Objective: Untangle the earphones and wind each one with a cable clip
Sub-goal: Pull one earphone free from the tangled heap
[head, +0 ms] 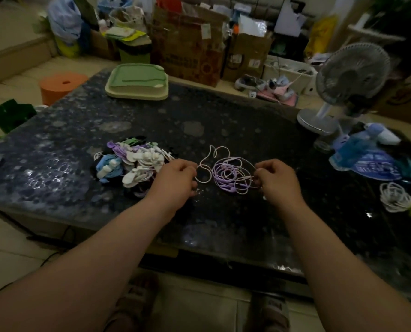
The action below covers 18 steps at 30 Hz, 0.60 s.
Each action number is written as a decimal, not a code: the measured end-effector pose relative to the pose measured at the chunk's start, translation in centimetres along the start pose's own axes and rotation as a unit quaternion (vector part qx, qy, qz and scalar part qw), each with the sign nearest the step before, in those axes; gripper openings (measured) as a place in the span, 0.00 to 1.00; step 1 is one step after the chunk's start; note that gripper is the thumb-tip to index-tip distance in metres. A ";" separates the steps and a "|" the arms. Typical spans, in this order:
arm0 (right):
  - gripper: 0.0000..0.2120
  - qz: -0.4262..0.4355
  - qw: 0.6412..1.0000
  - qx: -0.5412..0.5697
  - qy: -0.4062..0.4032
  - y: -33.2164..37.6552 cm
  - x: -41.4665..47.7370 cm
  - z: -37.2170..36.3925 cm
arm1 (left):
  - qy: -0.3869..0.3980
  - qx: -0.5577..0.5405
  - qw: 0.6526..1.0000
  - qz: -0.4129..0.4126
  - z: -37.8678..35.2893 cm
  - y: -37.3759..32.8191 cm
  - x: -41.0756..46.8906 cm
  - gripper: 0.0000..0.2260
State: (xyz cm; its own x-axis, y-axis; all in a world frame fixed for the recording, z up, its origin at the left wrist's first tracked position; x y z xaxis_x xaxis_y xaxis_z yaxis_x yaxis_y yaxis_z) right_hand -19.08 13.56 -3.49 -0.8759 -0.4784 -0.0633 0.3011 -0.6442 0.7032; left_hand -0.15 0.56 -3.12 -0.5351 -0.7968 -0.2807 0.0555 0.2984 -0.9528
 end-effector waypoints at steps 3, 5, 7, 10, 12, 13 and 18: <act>0.07 0.071 0.990 -0.120 0.031 -0.5 0.2 -0.7 | 0.003 0.112 0.993 -0.024 -0.9 1.0 1.6 0.10; 0.08 0.100 0.984 -0.137 0.051 -0.3 0.2 -1.6 | 0.019 0.164 0.986 -0.023 -1.6 1.8 2.5 0.10; 0.07 0.116 0.982 -0.126 0.075 0.1 0.1 -2.4 | 0.035 0.208 0.977 -0.021 -2.5 2.7 3.2 0.11; 0.05 0.143 0.978 -0.121 0.095 0.2 0.1 -3.5 | 0.042 0.235 0.970 -0.035 -3.6 3.9 3.8 0.14; 0.05 0.142 0.979 -0.102 0.106 0.1 0.0 -3.6 | 0.039 0.273 0.960 -0.041 -4.2 4.3 3.8 0.12; 0.05 0.137 0.980 -0.091 0.112 0.0 -0.1 -3.4 | 0.038 0.303 0.951 -0.042 -4.5 4.3 3.5 0.09; 0.08 0.051 0.988 -0.068 0.132 -1.3 -0.6 -2.0 | 0.021 0.353 0.934 -0.061 -4.7 4.5 2.9 0.02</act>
State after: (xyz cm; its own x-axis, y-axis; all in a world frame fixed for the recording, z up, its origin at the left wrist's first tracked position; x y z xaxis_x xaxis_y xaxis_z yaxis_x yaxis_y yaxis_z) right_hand -18.20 13.54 -5.80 -0.7155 -0.6717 -0.1921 0.4454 -0.6504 0.6153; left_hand -5.42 2.01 -7.68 -0.6053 -0.7768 -0.1736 0.5249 -0.2256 -0.8207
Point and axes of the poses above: each hand's wrist, its own x-axis towards the middle knuckle, its own z-axis out of the back of the hand, y = z × x, the point moved 2 cm from there along x, towards the middle knuckle, and after that the axes turned 13 degrees about -x, right-handed, at the moved point
